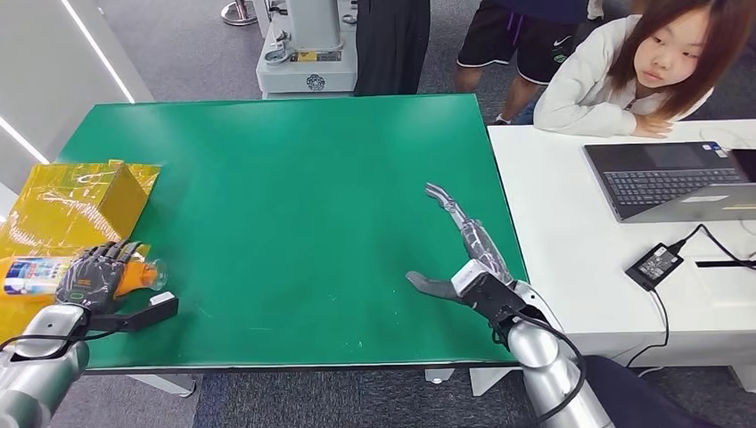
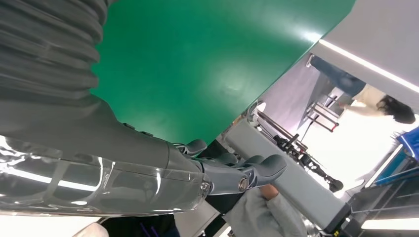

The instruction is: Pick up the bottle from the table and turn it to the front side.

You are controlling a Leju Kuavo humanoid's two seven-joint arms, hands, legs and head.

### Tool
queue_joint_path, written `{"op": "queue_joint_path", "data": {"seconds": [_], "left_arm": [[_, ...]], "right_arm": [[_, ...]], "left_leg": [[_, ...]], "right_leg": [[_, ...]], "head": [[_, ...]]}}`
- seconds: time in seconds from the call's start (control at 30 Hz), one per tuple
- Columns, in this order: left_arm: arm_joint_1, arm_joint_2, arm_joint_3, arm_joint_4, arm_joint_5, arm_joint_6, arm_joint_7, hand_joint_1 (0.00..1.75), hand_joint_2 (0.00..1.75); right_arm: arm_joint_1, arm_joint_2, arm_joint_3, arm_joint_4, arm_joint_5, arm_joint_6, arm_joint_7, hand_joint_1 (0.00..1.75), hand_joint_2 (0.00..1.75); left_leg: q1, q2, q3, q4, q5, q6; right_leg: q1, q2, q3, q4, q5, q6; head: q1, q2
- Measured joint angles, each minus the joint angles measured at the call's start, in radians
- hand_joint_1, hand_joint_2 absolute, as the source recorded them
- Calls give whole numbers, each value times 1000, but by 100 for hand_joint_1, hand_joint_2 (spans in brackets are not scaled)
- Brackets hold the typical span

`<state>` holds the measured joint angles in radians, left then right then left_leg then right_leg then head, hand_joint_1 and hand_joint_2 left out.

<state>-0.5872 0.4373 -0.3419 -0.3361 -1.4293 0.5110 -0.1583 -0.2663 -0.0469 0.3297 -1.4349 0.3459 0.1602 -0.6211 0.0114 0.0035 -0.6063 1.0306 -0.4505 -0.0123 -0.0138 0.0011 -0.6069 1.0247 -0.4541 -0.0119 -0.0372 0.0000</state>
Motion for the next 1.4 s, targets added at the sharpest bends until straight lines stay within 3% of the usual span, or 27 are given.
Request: {"op": "queue_joint_path", "data": {"seconds": [0.27, 0.43, 0.63, 0.73, 0.87, 0.93, 1.03, 1.13, 1.27, 1.4], "left_arm": [[36, -19, 50, 0, 67, 78, -5, 0, 175], [70, -60, 116, 0, 129, 160, -29, 0, 175], [83, -92, 169, -3, 161, 179, -55, 0, 175], [118, -131, 234, -46, 242, 192, -171, 0, 175], [195, -261, 396, -159, 459, 195, -458, 0, 175], [242, -325, 419, -239, 643, 196, -518, 0, 175], [311, -391, 368, -397, 886, 196, -526, 0, 175], [354, -427, 296, -549, 951, 196, -526, 0, 175], [398, -450, 232, -709, 995, 194, -526, 0, 175], [423, -453, 160, -812, 1159, 154, -526, 0, 175]], "right_arm": [[-19, -1, 20, 38, -10, -4, -5, 0, 175], [-19, -6, 23, 54, -21, -9, -13, 0, 175], [-19, -10, 27, 66, -23, -13, -16, 0, 175], [-17, -13, 29, 70, -32, -19, -18, 0, 175], [3, -16, 27, 71, -50, -36, -35, 0, 175], [20, -16, 22, 69, -62, -43, -44, 0, 175], [51, -20, 4, 55, -87, -49, -55, 0, 175], [81, -25, -14, 42, -112, -52, -68, 0, 175], [120, -27, -27, 30, -144, -77, -76, 0, 175], [140, -27, -30, 18, -178, -98, -78, 0, 175]], "left_leg": [[0, -1, 2, -1, 0, 0], [0, -2, 2, -1, 0, 0], [0, -3, 2, 0, 0, 0], [0, -3, 3, 0, 1, 0], [-1, -3, 2, 1, 0, 0], [-1, -2, 2, 1, -1, 1], [-1, -2, 1, 1, -2, 1], [0, -4, 1, 1, -2, 2], [0, -2, 1, 1, -3, 2], [0, -3, 1, 1, -3, 1]], "right_leg": [[0, 0, 2, 0, 0, 0], [0, -3, 2, 0, 0, 0], [0, -5, 3, 0, 0, 0], [-1, -4, 3, -1, 0, 0], [-1, -3, 3, -2, 0, 0], [-1, -2, 3, -3, 0, 0], [-1, -2, 2, -3, 0, 1], [-1, -4, 3, -3, -1, 1], [-1, -2, 2, -3, -1, 1], [-1, -3, 2, -3, -1, 1]], "head": [[0, 0], [0, 0], [0, 0], [0, 0], [0, 0], [0, 0], [0, 0], [0, 0], [0, 0], [0, 0]]}}
